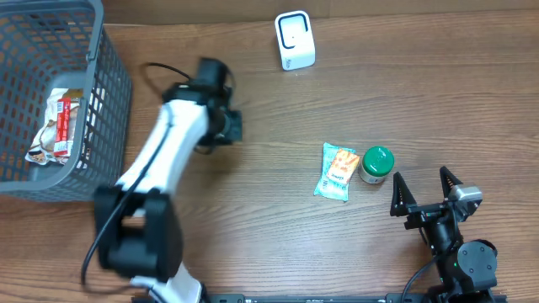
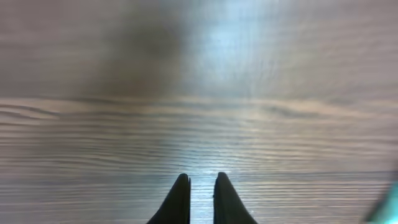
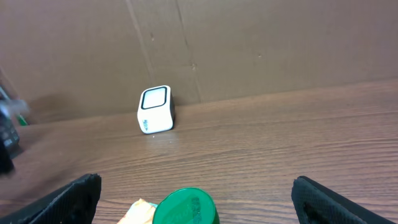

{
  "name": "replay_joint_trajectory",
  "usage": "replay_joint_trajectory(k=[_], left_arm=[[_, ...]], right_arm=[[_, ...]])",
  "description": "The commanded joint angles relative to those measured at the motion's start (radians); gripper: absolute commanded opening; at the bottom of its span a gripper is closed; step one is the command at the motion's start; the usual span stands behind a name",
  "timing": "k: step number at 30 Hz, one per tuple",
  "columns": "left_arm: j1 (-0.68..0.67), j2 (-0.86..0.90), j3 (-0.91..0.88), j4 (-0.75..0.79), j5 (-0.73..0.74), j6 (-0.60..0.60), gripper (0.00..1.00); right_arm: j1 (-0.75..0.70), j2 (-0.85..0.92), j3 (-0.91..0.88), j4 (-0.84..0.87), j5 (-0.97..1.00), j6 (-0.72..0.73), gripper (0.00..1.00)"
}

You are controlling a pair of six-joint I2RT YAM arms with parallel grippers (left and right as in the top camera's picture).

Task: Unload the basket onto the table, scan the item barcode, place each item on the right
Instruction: 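Move the left gripper back into the basket toward the red stick snack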

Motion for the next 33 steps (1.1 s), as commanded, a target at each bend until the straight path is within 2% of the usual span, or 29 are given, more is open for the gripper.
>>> replay_joint_trajectory(k=[1,3,4,8,10,13,16,19,21,30,33], left_arm=[[0.086,-0.136,0.063,0.006,0.076,0.032,0.10],[0.134,-0.191,0.111,0.013,0.108,0.042,0.17],[0.154,-0.214,0.140,0.018,0.113,0.042,0.25],[0.237,-0.284,0.300,0.065,0.082,0.043,0.67],[0.270,-0.290,0.366,0.101,0.036,0.072,0.84],[0.315,-0.289,0.414,0.157,-0.060,0.143,1.00],[0.364,-0.279,0.413,0.201,-0.200,0.229,1.00],[0.416,-0.244,0.413,0.208,-0.257,0.301,1.00],[0.455,-0.211,0.413,0.205,-0.256,0.335,1.00],[0.628,-0.032,0.412,0.165,-0.245,0.334,1.00],[0.682,0.009,0.412,0.166,-0.193,0.334,1.00]], right_arm=[[-0.002,-0.009,-0.010,0.002,-0.033,0.000,1.00],[-0.002,-0.009,-0.010,0.002,-0.039,0.000,1.00],[-0.002,-0.009,-0.010,0.002,-0.039,0.000,1.00],[-0.002,-0.009,-0.010,0.002,-0.039,0.000,1.00],[-0.002,-0.009,-0.010,0.002,-0.039,0.000,1.00],[-0.002,-0.009,-0.010,0.002,-0.039,0.000,1.00],[-0.002,-0.009,-0.010,0.002,-0.039,0.000,1.00],[-0.002,-0.009,-0.010,0.002,-0.039,0.000,1.00],[-0.002,-0.009,-0.010,0.002,-0.039,0.000,1.00],[-0.002,-0.009,-0.010,0.002,-0.039,0.000,1.00],[-0.002,-0.009,-0.010,0.002,-0.039,0.000,1.00]])
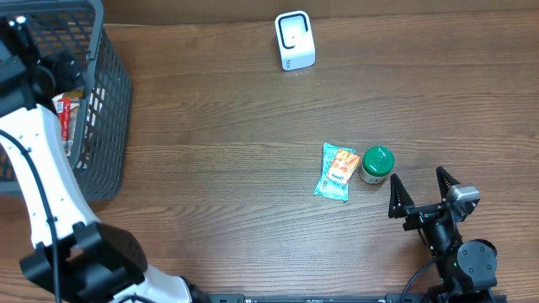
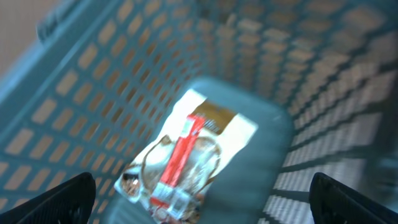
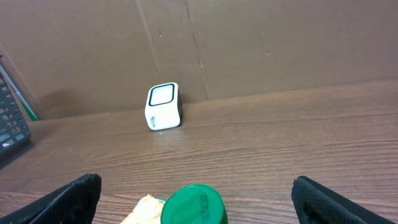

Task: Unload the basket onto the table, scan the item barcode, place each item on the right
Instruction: 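Move the left gripper back into the basket toward the red stick snack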

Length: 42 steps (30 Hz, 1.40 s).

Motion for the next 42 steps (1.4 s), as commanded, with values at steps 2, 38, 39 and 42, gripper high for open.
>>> replay_joint_trajectory(k=[2,38,39,42], left_arm=[[0.079,0.047,0.003,0.001,0.086,0.026,1.00],[0.162,0.555,-0.002,0.031,0.178,0.202,0.97],[0.162,0.557,-0.002,0.031,0.178,0.202,0.92],[0.164,0.557,-0.006,0.030,0.179,0.202,0.71]], right_arm=[[-0.002,-0.009,-0.010,0.006,-0.006,0.000,1.00],[-0.002,-0.009,-0.010,0.006,-0.006,0.000,1.00],[-0.002,-0.009,-0.010,0.006,-0.006,0.000,1.00],[-0.002,-0.009,-0.010,0.006,-0.006,0.000,1.00]])
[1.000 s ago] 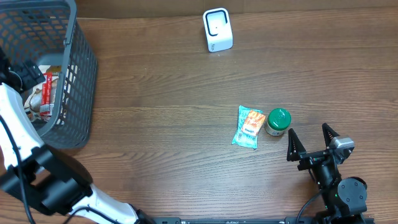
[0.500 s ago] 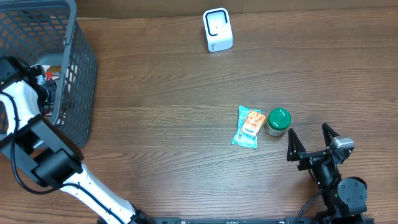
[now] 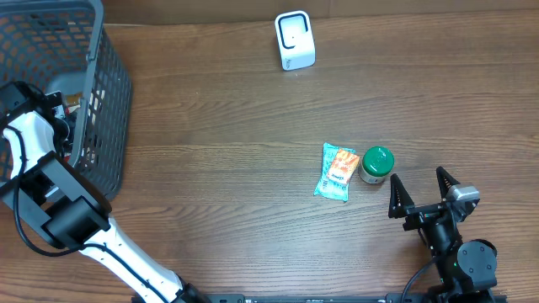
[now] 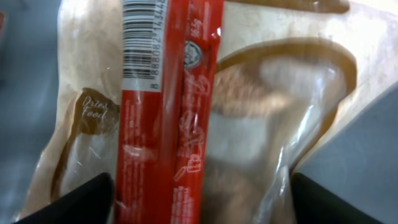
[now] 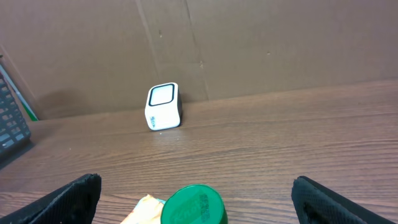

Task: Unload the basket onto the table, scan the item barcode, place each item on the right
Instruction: 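Move the left gripper back into the basket toward the red stick snack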

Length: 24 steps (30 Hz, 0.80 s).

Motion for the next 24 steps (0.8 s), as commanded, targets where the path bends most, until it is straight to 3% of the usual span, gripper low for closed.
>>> replay_joint_trajectory(k=[1,4,8,15,24], left_arm=[[-0.002,0.052,-0.013,-0.019,-0.006,0.016,0.65],[-0.002,0.052,-0.013,-0.030,-0.003,0.016,0.49],[-0.002,0.048,-0.006,-0.044,0.001,0.006,0.36],[-0.007,-0.039,0.036,-0.058,0.031,-0.028,0.31],[-0.007,-0.297,0.047,-0.032,0.045,-0.138,0.30]], right_arm=[[-0.002,-0.009,-0.010,0.005,-0.006,0.000,1.00],[-0.002,-0.009,-0.010,0.005,-0.006,0.000,1.00],[-0.002,-0.009,-0.010,0.005,-0.005,0.000,1.00],[-0.002,-0.009,-0.010,0.005,-0.005,0.000,1.00],[-0.002,-0.009,-0.010,0.005,-0.006,0.000,1.00]])
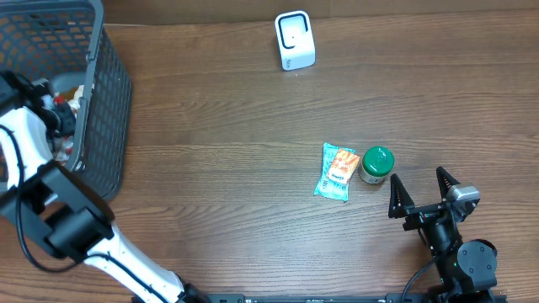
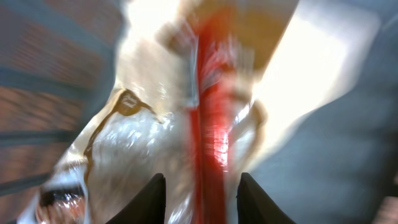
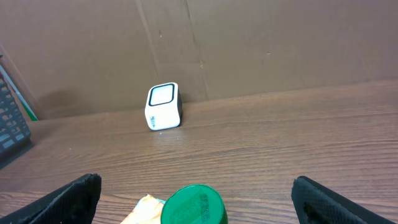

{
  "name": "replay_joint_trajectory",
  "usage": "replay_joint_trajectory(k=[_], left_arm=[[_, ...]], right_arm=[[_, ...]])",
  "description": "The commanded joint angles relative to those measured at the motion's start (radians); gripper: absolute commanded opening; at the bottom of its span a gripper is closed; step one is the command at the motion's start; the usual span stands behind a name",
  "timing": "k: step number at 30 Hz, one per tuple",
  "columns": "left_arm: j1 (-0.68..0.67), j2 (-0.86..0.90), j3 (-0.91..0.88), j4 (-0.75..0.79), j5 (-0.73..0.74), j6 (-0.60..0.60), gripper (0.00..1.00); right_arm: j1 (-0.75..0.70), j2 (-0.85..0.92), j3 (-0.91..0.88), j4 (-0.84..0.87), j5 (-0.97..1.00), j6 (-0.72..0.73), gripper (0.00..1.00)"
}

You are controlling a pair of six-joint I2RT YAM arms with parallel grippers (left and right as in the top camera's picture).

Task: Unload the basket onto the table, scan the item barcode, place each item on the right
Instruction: 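Move the left gripper back into the basket toward the red stick snack, then grasp the red stick snack in the basket with the left gripper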

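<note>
A clear snack packet with a red stripe (image 2: 211, 112) fills the blurred left wrist view, inside the grey basket (image 1: 109, 93) at the table's left. My left gripper (image 2: 202, 186) has its fingers narrowed on the packet's red stripe. From overhead, the left gripper (image 1: 56, 116) is down in the basket. The white scanner (image 1: 294, 39) stands at the back of the table; in the right wrist view the scanner (image 3: 163, 106) faces me. My right gripper (image 1: 425, 192) rests open at the front right, with nothing in it.
A green-lidded jar (image 1: 376, 164) and a teal and orange packet (image 1: 337, 172) lie side by side just ahead of the right gripper. A brown cardboard wall (image 3: 249, 43) backs the table behind the scanner. The basket's mesh walls surround the left gripper.
The left gripper's fingers have come in from wide apart to a narrow hold on the packet's red stripe. The packet now looks tilted and blurred. The right arm is unchanged.
The left gripper was shut over bare table near the middle. Then it was open above the basket with the packet below. Then it was wide open right over the packet's barcode stripe. Now it grips the packet inside the basket. The right arm stayed put.
</note>
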Motion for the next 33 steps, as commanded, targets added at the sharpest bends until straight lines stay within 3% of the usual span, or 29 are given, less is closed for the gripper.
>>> replay_joint_trajectory(k=[1,7,13,14,18,21,27,33], left_arm=[[-0.006,-0.175,0.027,0.013,0.040,-0.071,0.30],[-0.006,-0.306,0.027,0.016,0.053,-0.101,0.33],[-0.006,-0.291,0.026,-0.032,0.050,-0.075,0.39],[-0.006,-0.282,0.026,-0.039,0.049,-0.072,0.43],[-0.006,-0.222,0.026,-0.044,0.045,-0.068,0.87],[-0.007,-0.159,0.026,-0.040,0.063,0.001,0.98],[-0.007,-0.034,0.026,-0.061,0.172,0.169,1.00],[-0.008,0.064,0.026,-0.081,0.296,0.249,0.98]], right_arm=[[-0.002,-0.009,-0.010,0.006,-0.005,0.000,1.00],[-0.002,-0.009,-0.010,0.006,-0.006,0.000,1.00],[-0.002,-0.009,-0.010,0.006,-0.006,0.000,1.00],[-0.002,-0.009,-0.010,0.006,-0.006,0.000,1.00],[-0.002,-0.009,-0.010,0.006,-0.005,0.000,1.00],[-0.002,-0.009,-0.010,0.006,-0.006,0.000,1.00],[-0.002,-0.009,-0.010,0.006,-0.006,0.000,1.00],[-0.002,-0.009,-0.010,0.006,-0.006,0.000,1.00]])
